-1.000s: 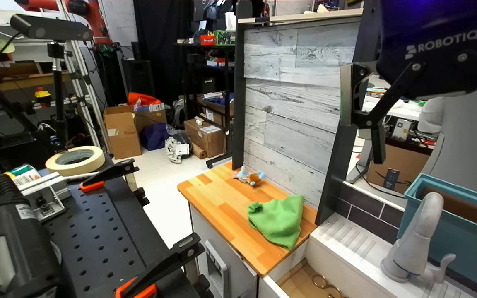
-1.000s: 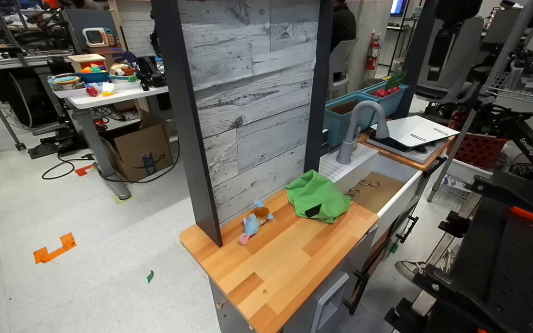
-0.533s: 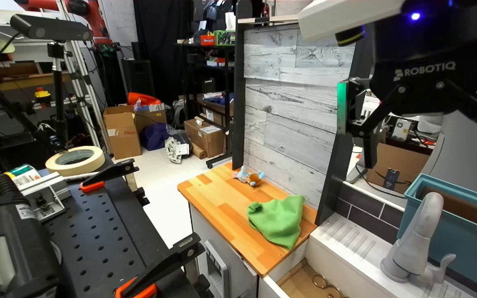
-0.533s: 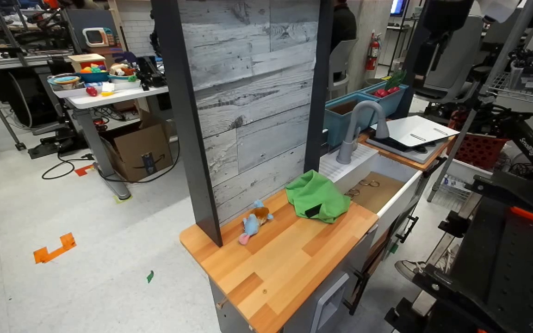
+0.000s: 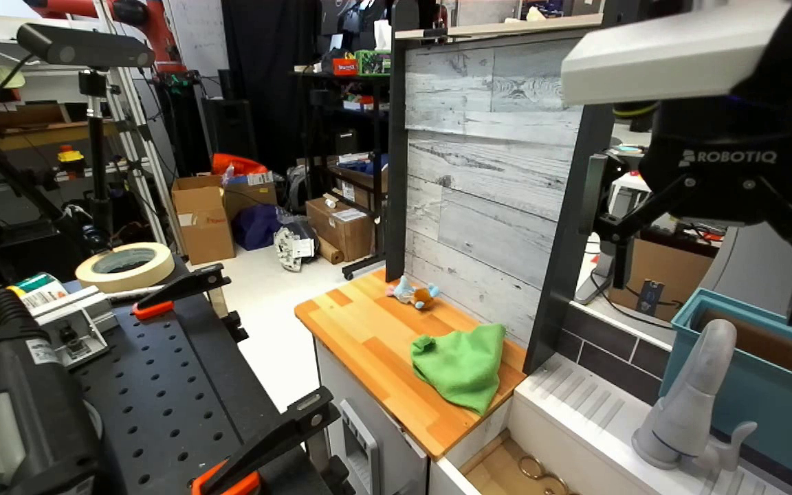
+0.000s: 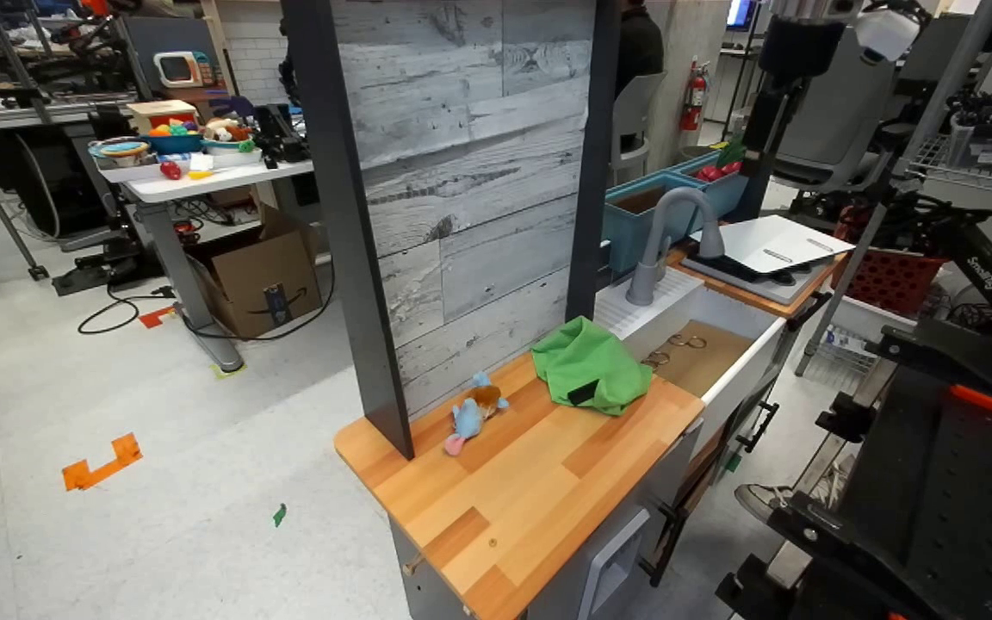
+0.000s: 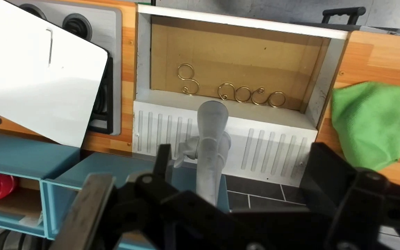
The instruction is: Turn the faucet to the left, then move the blue toy forward
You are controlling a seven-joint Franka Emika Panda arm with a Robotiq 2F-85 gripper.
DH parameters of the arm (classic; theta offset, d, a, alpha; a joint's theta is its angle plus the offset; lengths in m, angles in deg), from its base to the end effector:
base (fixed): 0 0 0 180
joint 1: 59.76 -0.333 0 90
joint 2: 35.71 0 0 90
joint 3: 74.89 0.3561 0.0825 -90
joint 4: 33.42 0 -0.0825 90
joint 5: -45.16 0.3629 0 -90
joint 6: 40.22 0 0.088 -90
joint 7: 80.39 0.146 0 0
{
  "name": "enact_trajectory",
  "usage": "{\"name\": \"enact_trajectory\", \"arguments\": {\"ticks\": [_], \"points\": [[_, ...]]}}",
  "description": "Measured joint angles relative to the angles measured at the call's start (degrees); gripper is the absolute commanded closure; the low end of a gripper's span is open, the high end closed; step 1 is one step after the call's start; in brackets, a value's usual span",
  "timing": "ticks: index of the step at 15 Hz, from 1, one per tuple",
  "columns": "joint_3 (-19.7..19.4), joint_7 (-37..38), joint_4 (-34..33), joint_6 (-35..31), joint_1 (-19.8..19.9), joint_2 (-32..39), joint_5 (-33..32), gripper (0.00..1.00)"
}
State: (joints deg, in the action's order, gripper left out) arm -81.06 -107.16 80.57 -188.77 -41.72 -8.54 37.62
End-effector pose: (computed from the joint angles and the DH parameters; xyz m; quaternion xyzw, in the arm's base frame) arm 0.5797 -0.2571 0.2494 0.9925 0.0834 0.0316 0.0837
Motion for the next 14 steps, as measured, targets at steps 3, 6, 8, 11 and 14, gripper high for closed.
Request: {"name": "enact_trajectory", "arguments": {"ticks": [3,6,8,11,14], "points": [[-0.1,-0.35,-3.31,0.91,0.5,2.95,0.1,0.0],[-0.3,-0.31,-5.86,1.08,0.58,5.73,0.08,0.0],[-0.29,-0.31,-7.54,1.64,0.83,7.67,0.08,0.0],[-0.1,-0.31,-10.08,3.13,1.61,10.51,0.13,0.0],[0.03,-0.31,-12.76,4.19,2.23,13.38,0.15,0.0]]}}
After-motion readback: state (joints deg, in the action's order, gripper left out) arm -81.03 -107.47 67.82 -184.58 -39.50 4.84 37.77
